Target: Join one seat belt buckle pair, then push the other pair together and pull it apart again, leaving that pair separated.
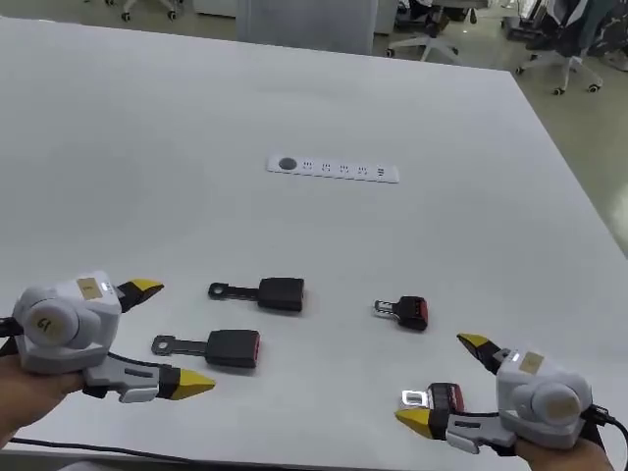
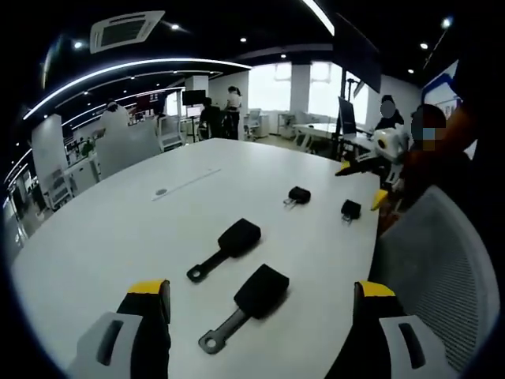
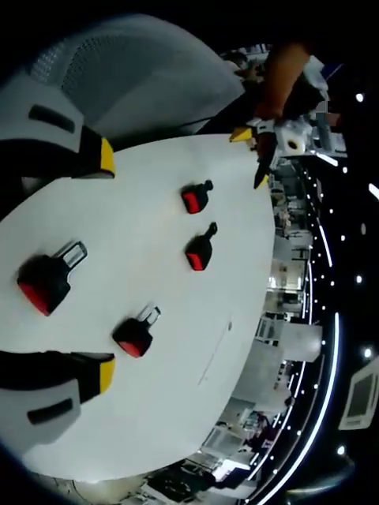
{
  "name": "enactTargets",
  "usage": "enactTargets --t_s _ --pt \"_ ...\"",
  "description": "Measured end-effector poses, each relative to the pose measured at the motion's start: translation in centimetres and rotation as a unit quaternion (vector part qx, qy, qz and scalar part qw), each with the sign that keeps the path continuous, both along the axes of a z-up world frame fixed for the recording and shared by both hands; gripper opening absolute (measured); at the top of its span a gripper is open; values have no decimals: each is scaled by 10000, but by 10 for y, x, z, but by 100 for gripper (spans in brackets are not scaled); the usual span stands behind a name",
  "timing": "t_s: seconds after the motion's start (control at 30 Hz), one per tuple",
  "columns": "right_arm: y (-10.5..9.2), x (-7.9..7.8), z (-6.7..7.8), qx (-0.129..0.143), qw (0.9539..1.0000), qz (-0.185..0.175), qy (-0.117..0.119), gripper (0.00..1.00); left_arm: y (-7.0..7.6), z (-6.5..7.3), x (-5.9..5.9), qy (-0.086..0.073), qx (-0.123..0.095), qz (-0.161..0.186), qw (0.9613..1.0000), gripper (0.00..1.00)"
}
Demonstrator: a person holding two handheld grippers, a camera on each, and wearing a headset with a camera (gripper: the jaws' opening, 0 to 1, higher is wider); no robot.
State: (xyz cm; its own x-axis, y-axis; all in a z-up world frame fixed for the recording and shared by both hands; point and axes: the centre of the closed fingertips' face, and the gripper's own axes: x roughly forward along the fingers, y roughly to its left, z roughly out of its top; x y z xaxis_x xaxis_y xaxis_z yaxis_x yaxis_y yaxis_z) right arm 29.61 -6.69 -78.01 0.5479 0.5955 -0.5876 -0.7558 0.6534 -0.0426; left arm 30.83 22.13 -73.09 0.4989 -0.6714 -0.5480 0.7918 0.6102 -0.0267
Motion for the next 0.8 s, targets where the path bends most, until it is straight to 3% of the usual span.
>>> enactTargets --t_s 0.6,0.8 --pt "3 -1 -4 -8 9999 98 88 93 2 -4 0 15 17 -3 10000 98" --pt "5 -3 -7 -51 9997 212 142 93 1 -9 -2 32 138 -128 9998 98"
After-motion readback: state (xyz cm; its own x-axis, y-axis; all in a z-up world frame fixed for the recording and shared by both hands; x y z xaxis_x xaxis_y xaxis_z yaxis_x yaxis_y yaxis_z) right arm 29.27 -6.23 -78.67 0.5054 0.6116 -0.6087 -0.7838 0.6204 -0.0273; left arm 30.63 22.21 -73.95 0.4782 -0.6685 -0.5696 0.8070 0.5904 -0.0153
